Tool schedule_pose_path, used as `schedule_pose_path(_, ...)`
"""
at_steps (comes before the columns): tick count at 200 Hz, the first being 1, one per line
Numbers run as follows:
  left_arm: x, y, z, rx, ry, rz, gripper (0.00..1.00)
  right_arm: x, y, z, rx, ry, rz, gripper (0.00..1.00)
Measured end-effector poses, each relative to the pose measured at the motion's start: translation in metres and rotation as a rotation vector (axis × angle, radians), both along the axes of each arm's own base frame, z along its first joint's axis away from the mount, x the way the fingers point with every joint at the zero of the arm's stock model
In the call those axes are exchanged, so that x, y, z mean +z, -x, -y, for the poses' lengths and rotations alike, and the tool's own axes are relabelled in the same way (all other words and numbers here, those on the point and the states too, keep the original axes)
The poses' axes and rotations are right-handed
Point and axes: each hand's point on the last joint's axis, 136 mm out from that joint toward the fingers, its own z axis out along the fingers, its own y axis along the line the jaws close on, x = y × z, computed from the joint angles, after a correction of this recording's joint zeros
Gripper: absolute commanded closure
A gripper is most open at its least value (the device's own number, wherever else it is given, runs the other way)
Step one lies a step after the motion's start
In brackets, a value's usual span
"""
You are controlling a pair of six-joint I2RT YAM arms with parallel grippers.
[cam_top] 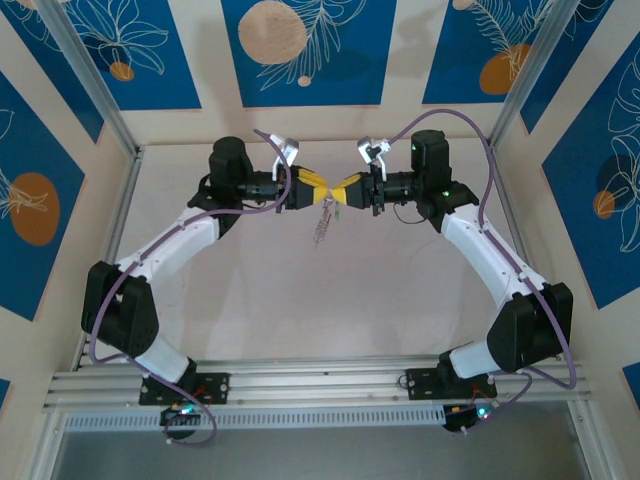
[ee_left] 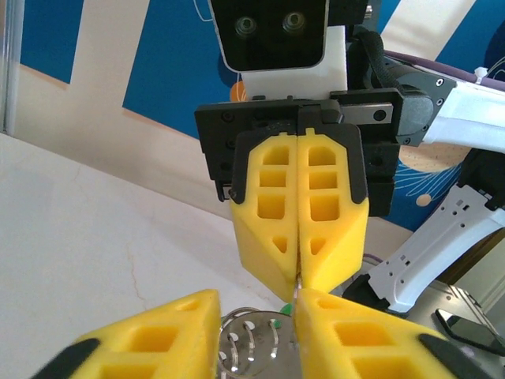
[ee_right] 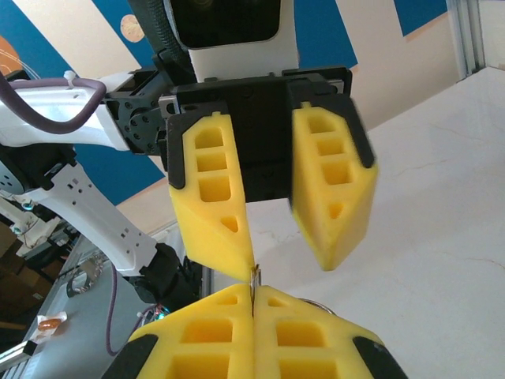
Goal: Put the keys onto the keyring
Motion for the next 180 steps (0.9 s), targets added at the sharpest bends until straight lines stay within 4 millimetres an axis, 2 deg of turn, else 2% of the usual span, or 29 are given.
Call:
schedule_pose_path(29, 0.000, 0.002, 0.001, -0.010, 0.001, 0.000, 0.82, -0.002, -0.002, -0.001, -0.003, 0.002, -0.004, 1.00)
schedule_pose_path(66, 0.000, 0.004, 0.002, -0.019, 0.001, -0.001, 0.80, -0.002, -0.003, -0.001, -0.003, 0.002, -0.004, 1.00)
schedule_pose_path(87, 0.000, 0.004, 0.003, -0.020, 0.001, 0.000, 0.75, -0.002, -0.002, -0.001, -0.002, 0.002, -0.003, 1.00)
schedule_pose_path(136, 0.000, 0.011, 0.008, -0.043, 0.001, -0.002, 0.74, -0.001, -0.002, -0.002, 0.001, -0.002, 0.006, 1.00)
schedule_pose_path(153, 0.000, 0.012, 0.008, -0.046, 0.001, -0.001, 0.80, 0.000, -0.002, -0.002, 0.000, -0.003, 0.007, 1.00)
schedule_pose_path(180, 0.001, 0.012, 0.008, -0.049, 0.004, 0.005, 0.97, -0.001, -0.003, -0.002, -0.004, -0.002, 0.008, 1.00)
